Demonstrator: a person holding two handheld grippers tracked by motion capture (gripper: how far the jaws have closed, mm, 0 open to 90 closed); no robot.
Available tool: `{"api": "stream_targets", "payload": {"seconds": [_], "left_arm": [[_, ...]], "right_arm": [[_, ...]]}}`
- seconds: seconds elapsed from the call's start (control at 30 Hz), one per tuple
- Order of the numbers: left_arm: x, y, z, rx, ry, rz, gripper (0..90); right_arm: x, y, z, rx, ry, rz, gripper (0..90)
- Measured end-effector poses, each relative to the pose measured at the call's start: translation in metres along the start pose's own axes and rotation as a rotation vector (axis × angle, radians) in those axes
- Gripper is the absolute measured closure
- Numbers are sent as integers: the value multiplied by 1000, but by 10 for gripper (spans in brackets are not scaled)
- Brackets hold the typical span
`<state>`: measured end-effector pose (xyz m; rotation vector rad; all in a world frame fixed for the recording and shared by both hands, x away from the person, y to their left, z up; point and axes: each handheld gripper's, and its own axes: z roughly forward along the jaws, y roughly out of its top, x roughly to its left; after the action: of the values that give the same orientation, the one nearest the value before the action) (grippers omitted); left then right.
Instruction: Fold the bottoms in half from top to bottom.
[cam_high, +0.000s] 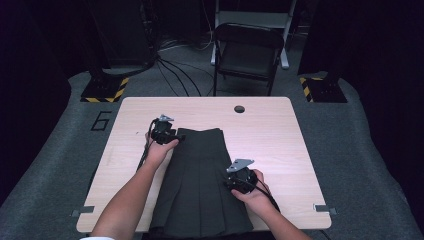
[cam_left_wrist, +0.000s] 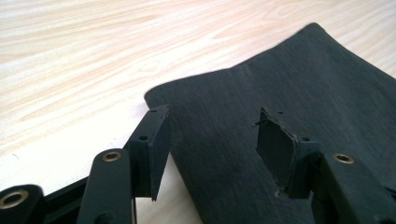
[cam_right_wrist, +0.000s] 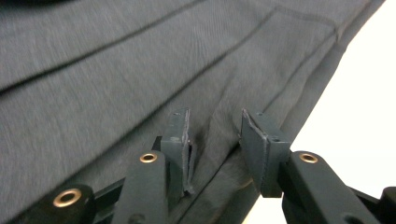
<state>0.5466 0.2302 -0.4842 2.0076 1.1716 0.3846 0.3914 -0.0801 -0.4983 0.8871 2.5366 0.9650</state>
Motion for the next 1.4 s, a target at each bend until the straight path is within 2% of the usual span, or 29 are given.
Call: {"api": "stream_targets", "payload": {"seconds": [0.07, 0.1, 0.13, 0.2, 0.27, 0.3, 0.33, 0.37, 0.53, 0.57, 0.6, 0.67, 0.73, 0.8, 0.83, 0.97, 1.17, 1.3, 1.33, 1.4], "left_arm": [[1, 1, 1, 3, -3, -5, 430], [2, 1, 4, -1, 2, -16, 425], [4, 1, 5, 9, -4, -11, 424], [4, 1, 6, 9, -1, -11, 423], [6, 1, 9, 10, -8, -25, 422], [7, 1, 10, 18, -9, -11, 422], [9, 0, 13, 27, -11, -14, 414], [9, 0, 14, 28, -11, -20, 413], [10, -2, 19, 20, 1, -51, 388], [11, -2, 21, 26, 13, -44, 384], [11, -2, 21, 26, 13, -44, 374], [11, -4, 25, 39, 15, -27, 373], [11, -4, 26, 27, 20, -34, 374], [11, -4, 28, 17, 17, -54, 374], [12, -4, 29, 28, 13, -39, 373], [13, -6, 32, 17, 11, -66, 369], [14, -8, 36, 18, 7, -57, 362], [14, -9, 39, 12, -16, -69, 357], [13, -9, 39, 14, -21, -71, 355], [12, -9, 40, 7, -22, -78, 355]], "right_arm": [[0, -3, 1, 15, -2, 6, 635], [0, -9, 5, 44, 7, 18, 635], [0, -11, 4, 34, 10, 33, 635], [-2, -12, 4, 24, 11, 32, 636], [-2, -13, 4, 33, 21, 49, 638], [-1, -13, 4, 25, 12, 66, 638], [-1, -14, 5, 16, 12, 73, 639], [-2, -14, 5, 11, 13, 61, 639], [-3, -14, 4, 24, 21, 63, 641], [-1, -14, 4, 24, 20, 88, 641], [-2, -14, 4, 19, 18, 68, 641], [-2, -15, 5, 9, 15, 71, 642], [-3, -16, 4, 12, 17, 59, 642], [-2, -16, 5, 7, 14, 74, 642], [-1, -16, 5, 3, 13, 85, 642], [-1, -16, 5, -3, 11, 86, 643], [-1, -17, 4, 0, 15, 78, 643], [-1, -18, 4, -3, 14, 79, 644], [-1, -18, 5, -23, 5, 76, 644], [-1, -18, 4, -12, 9, 80, 645]]}}
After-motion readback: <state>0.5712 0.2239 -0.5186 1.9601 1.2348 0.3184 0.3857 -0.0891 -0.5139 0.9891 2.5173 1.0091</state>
